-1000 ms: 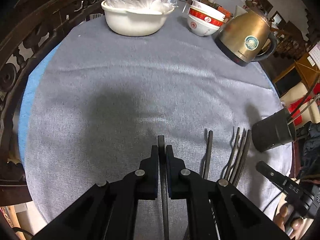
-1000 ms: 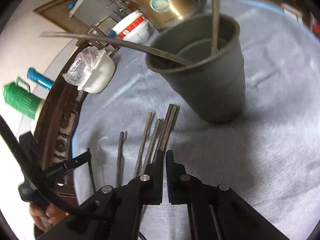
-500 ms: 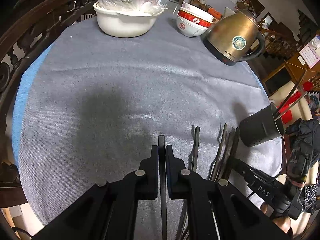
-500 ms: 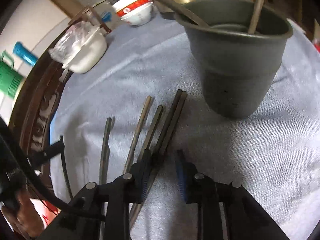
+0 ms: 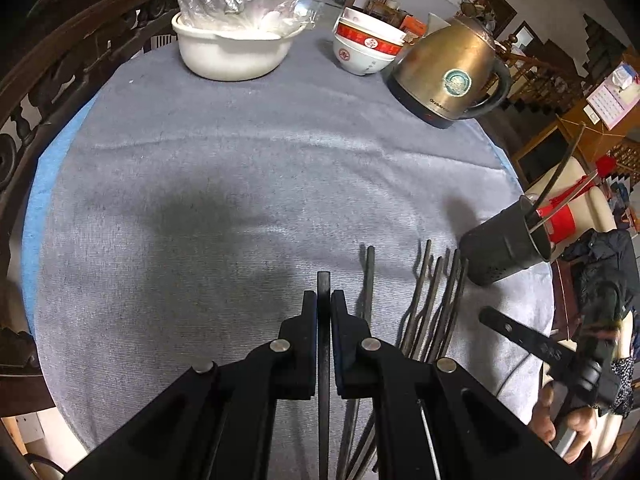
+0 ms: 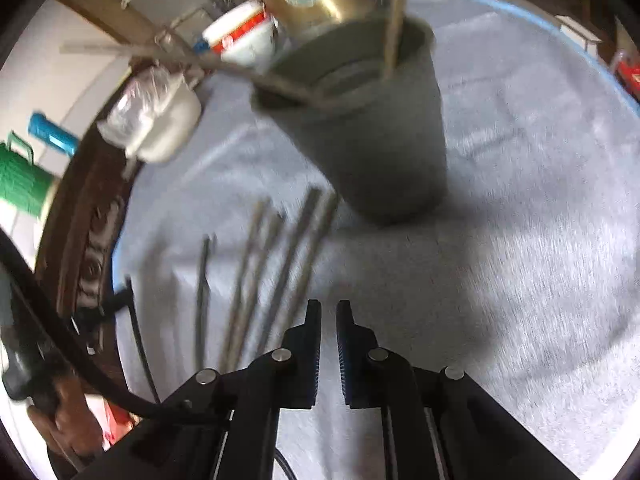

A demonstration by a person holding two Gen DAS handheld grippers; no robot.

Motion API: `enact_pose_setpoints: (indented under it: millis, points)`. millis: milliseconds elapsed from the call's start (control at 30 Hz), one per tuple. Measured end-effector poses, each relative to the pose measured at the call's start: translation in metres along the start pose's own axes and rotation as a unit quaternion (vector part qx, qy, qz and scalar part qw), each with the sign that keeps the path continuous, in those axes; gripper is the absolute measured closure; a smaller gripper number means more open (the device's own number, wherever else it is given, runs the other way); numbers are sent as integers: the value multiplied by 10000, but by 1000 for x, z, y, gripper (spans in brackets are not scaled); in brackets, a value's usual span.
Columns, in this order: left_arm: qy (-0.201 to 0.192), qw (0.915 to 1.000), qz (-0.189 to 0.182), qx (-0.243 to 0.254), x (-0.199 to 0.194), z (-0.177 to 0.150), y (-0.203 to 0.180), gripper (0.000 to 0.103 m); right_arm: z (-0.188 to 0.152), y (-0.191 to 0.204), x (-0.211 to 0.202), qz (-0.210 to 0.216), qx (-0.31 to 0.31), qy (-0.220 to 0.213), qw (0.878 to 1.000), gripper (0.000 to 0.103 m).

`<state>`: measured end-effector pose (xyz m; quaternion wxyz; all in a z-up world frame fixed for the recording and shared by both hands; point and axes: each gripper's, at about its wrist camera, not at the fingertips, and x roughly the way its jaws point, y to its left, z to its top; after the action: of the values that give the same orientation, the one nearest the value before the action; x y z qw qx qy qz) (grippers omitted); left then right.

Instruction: Organize utensils

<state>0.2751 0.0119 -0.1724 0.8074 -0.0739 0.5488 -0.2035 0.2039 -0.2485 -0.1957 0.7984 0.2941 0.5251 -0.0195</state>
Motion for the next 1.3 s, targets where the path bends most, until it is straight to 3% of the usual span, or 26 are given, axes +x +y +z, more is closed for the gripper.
enact_pose_setpoints:
  millis: [267, 400, 600, 700, 1000, 1300]
  points:
    - [-107, 9999, 6, 119, -9, -2, -9, 96, 18, 5, 28, -184, 575, 200, 9980, 92]
    - [-122, 9999, -42, 99, -12, -1, -10, 96, 26, 12, 37, -573, 583, 288, 9962, 92]
    - [-155, 9998, -72, 76, -15, -2, -8, 96, 30, 13, 40, -563, 810, 348, 9945, 92]
    - [-137, 9999, -65, 60, -15, -2, -7, 96, 28, 16, 41, -716, 509, 337, 9956, 91]
    - [-154, 9998, -61, 77, -17, -1, -9, 96, 26, -7, 20, -9, 958, 279, 9950, 91]
    - [-148, 9999, -66, 44, -18, 0, -8, 96, 29, 11, 36, -214, 584, 274, 9977, 90]
